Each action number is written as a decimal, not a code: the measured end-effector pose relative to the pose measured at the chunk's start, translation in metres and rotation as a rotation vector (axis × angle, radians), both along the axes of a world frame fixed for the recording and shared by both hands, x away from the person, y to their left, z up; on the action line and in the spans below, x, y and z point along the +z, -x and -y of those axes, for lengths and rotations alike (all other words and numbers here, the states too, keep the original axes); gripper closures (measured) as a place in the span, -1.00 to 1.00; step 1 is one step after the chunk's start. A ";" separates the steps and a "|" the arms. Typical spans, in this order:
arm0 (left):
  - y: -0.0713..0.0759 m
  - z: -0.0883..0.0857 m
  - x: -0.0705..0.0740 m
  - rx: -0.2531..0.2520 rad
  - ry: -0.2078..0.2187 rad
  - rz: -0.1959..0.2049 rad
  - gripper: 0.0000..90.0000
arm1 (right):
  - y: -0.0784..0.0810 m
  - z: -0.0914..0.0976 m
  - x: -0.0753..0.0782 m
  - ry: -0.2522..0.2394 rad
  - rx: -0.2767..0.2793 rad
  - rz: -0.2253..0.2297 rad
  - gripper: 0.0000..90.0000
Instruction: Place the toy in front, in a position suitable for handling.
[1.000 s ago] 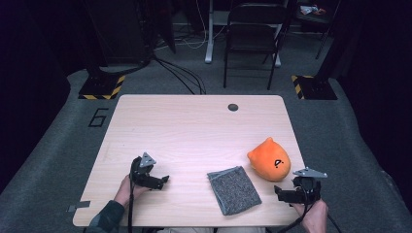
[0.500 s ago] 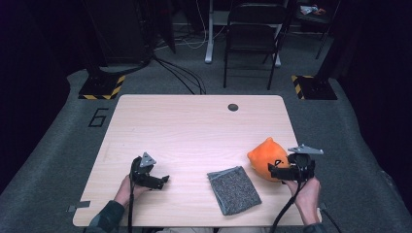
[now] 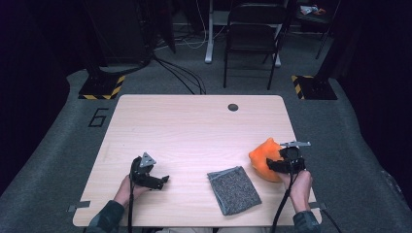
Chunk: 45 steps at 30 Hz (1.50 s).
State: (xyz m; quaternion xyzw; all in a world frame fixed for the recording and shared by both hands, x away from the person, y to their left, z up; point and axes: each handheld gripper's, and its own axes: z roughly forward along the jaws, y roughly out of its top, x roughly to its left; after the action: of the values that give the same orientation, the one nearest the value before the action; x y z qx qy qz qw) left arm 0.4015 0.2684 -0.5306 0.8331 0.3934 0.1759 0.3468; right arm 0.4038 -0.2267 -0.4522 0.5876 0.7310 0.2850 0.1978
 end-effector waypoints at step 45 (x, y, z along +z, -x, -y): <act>0.001 -0.001 0.000 -0.006 0.000 -0.003 -1.00 | -0.024 -0.032 0.036 0.019 0.293 0.191 0.40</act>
State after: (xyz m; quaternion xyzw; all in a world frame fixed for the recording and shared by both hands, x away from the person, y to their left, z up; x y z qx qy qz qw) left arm 0.4003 0.2694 -0.5304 0.8346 0.3913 0.1734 0.3468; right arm 0.4278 -0.1948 -0.4159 0.4431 0.7893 0.3584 0.2284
